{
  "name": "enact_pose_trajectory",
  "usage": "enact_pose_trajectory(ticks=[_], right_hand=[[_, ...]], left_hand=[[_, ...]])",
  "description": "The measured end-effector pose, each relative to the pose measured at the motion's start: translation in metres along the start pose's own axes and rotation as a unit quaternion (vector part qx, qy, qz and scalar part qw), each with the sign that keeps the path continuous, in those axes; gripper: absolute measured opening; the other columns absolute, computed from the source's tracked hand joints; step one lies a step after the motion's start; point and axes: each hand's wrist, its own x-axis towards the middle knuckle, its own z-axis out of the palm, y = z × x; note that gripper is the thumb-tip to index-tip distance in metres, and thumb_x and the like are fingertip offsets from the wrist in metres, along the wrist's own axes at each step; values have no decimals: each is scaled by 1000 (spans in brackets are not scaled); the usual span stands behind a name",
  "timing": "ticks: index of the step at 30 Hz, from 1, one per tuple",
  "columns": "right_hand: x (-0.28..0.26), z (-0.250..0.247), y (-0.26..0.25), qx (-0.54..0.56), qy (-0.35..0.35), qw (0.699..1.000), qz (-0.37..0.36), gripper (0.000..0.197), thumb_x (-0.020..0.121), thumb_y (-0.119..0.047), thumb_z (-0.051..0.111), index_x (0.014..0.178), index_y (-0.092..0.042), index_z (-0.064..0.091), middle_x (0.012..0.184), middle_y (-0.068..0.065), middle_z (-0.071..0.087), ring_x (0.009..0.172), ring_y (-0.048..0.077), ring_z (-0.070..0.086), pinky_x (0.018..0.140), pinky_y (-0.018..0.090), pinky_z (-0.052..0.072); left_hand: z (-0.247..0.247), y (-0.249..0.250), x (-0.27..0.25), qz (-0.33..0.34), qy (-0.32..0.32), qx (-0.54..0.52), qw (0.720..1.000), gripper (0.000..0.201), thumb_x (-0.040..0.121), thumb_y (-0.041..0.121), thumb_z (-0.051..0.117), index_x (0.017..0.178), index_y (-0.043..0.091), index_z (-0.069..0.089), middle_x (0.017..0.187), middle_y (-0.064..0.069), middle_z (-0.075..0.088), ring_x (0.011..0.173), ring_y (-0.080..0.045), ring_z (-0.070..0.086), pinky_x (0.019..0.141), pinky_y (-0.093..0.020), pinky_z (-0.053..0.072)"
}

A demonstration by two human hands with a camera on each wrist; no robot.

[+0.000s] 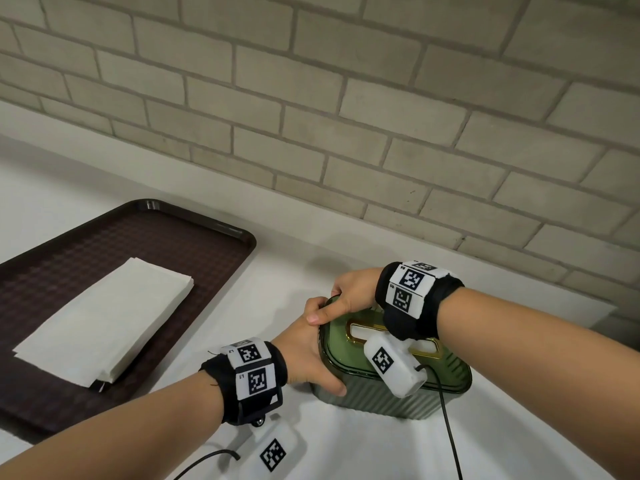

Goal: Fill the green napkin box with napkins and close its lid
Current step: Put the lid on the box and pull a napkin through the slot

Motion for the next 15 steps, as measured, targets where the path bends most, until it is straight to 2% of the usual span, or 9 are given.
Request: enact_pose_trajectory(ticks=[5, 13, 15], right_hand=[[2, 1, 3, 56, -3, 998, -3, 74, 73, -68, 61, 108, -2, 64, 93, 6, 63, 84, 19, 58, 85, 29, 48], [1, 0, 3, 95, -8, 995, 2, 63, 69, -63, 69, 99, -7, 67, 87, 2, 66, 80, 15, 62, 80, 27, 50], [-1, 0, 2, 94, -13, 995, 3, 61, 70, -62, 69, 100, -8, 67, 88, 2, 66, 82, 16, 62, 82, 27, 50]], left_hand=[[-1, 1, 1, -4, -6, -1, 1000, 100, 54, -4, 84, 127, 21, 20, 107, 6, 54, 100, -3, 57, 76, -15, 49], [-1, -1, 1, -14, -6, 16, 1000, 108, 52, 4, 86, 131, 22, 16, 111, 4, 54, 107, -9, 56, 88, -23, 52], [-1, -2, 1, -18, -6, 18, 1000, 108, 51, 5, 86, 131, 22, 16, 111, 3, 54, 106, -10, 57, 83, -23, 52]])
